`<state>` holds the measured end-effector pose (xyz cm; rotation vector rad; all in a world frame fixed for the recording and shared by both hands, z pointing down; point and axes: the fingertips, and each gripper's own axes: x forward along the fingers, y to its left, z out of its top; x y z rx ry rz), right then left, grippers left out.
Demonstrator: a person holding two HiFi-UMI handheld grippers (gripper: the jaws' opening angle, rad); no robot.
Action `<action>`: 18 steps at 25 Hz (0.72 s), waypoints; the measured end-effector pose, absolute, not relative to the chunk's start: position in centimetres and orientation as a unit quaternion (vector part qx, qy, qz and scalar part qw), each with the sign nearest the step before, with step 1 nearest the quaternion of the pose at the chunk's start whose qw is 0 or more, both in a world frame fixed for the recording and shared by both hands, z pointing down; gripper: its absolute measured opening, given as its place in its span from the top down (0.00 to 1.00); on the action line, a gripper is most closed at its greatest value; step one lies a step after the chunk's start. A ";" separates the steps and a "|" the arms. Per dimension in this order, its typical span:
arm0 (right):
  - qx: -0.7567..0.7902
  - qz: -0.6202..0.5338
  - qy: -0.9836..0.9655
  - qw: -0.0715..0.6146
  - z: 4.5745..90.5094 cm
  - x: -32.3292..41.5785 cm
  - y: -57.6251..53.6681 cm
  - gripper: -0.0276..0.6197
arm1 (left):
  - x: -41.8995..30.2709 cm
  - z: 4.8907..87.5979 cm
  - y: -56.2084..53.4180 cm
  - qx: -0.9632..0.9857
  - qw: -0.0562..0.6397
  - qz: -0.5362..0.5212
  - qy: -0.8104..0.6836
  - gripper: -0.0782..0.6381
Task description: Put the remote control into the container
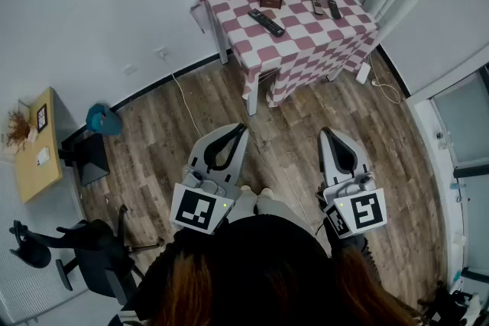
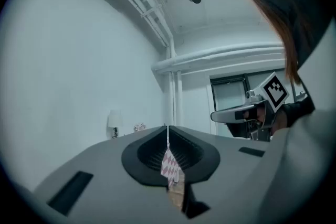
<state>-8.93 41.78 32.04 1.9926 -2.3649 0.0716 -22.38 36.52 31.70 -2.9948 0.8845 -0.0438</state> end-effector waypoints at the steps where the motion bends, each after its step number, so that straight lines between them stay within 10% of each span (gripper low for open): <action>1: 0.645 0.022 -0.764 0.023 32.0 -8.8 41.8 0.94 | -22.3 31.7 36.6 -0.959 0.009 -0.014 0.283 0.87; 18: 0.631 0.023 -0.775 0.010 32.3 -5.0 41.6 0.93 | -18.4 32.6 37.1 -0.957 0.006 -0.009 0.291 0.87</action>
